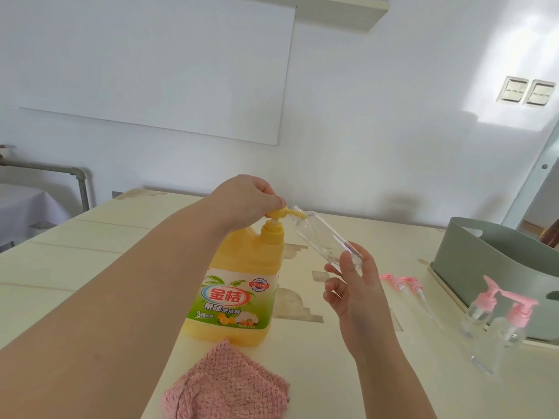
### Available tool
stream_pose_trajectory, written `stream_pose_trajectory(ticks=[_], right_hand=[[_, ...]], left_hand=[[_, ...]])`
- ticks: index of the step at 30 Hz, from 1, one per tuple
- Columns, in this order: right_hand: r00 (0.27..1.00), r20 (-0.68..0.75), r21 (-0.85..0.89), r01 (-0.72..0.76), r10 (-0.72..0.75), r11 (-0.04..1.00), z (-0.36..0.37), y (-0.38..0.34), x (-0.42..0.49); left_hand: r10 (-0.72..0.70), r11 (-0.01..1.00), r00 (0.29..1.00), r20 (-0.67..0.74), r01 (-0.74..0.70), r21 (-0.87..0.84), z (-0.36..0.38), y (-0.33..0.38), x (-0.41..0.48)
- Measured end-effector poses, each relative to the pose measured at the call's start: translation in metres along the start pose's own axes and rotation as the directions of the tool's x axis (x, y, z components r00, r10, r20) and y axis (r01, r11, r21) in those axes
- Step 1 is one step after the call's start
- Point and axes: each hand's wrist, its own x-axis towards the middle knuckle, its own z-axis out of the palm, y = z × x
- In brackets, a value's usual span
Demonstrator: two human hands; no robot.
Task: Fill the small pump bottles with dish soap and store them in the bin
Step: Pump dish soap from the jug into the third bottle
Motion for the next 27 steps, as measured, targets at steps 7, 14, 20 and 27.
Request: stream_pose_trajectory(ticks=[7, 14, 20, 27], right_hand=[[1.000, 0.015, -0.048, 0.000, 0.001, 0.999, -0.003, -0.008, -0.002], [0.999, 0.030, -0.107, 0.028, -0.025, 0.994, -0.001, -0.020, 0.000], [1.000, 0.017, -0.091, 0.020, -0.018, 0.996, -0.001, -0.020, 0.004], [1.000, 0.006, -0.059, 0.017, -0.016, 0.998, -0.001, -0.012, 0.007]], left_hand=[[-0.002, 0.992, 0.998, 0.070, -0.007, 0.129, -0.006, 0.002, 0.004], [-0.145, 0.926, 0.985, 0.099, 0.100, 0.364, -0.013, 0.001, 0.007], [-0.241, 0.864, 0.952, 0.190, 0.121, 0.490, -0.018, 0.013, 0.003], [-0.264, 0.866, 0.939, 0.222, 0.129, 0.484, -0.022, 0.008, 0.007]])
